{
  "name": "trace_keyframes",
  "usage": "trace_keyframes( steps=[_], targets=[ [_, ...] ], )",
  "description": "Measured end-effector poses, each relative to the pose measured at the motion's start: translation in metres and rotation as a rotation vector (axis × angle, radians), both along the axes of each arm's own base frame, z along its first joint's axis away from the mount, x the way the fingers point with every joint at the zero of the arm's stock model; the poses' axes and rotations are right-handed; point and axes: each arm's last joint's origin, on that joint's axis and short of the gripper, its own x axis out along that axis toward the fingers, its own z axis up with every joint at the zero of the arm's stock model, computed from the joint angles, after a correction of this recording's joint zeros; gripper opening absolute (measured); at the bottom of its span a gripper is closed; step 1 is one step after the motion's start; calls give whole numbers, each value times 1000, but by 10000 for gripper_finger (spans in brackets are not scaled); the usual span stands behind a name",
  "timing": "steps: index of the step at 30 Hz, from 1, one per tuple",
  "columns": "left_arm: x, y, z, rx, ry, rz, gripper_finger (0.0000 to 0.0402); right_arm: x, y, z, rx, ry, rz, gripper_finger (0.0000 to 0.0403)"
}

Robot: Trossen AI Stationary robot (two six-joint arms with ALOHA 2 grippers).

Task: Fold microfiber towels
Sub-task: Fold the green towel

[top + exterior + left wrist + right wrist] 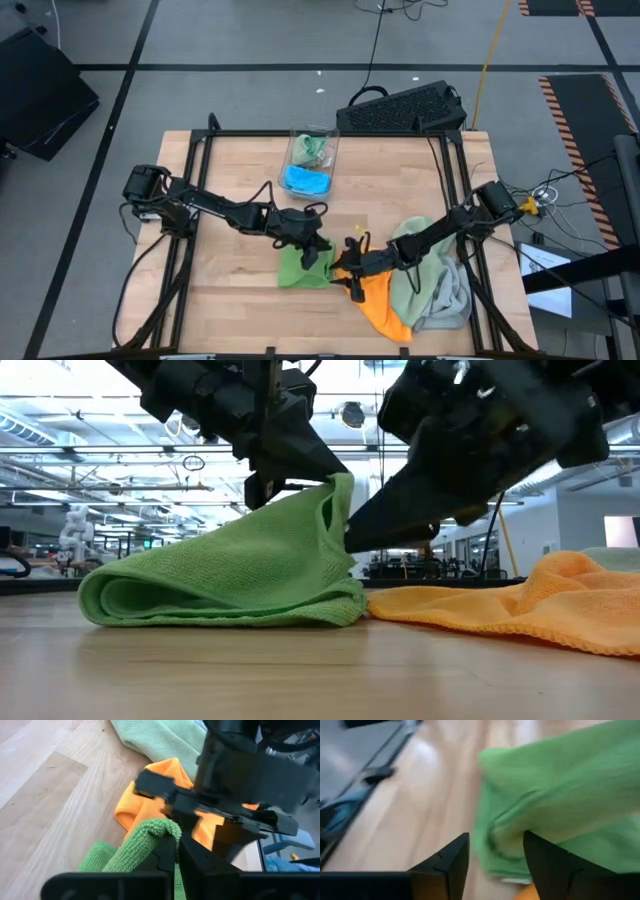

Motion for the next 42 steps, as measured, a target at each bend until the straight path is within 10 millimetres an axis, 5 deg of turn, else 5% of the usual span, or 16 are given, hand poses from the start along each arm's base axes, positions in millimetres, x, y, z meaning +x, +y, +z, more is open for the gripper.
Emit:
trace_keyframes(
  steps=[13, 19, 23, 30, 36, 42],
  targets=[
    [0, 2, -1, 43, 2, 55, 7, -3, 7, 2, 99, -29, -192, 250],
    [0, 3, 0, 43, -1, 58, 16, 1, 5, -13, 114, -26, -232, 261],
    [0, 3, -1, 42, 0, 58, 12, 4, 3, -21, 143, -31, -252, 212],
    [-1, 2, 1, 19, 3, -11, 15, 7, 14, -7, 220, -153, -110, 17],
    [-10, 6, 13, -24, 28, -117, 12, 6, 24, 1, 295, -216, -65, 19],
    [-11, 14, 6, 2, 76, -91, 13, 5, 19, -12, 249, -128, -136, 6]
  ],
)
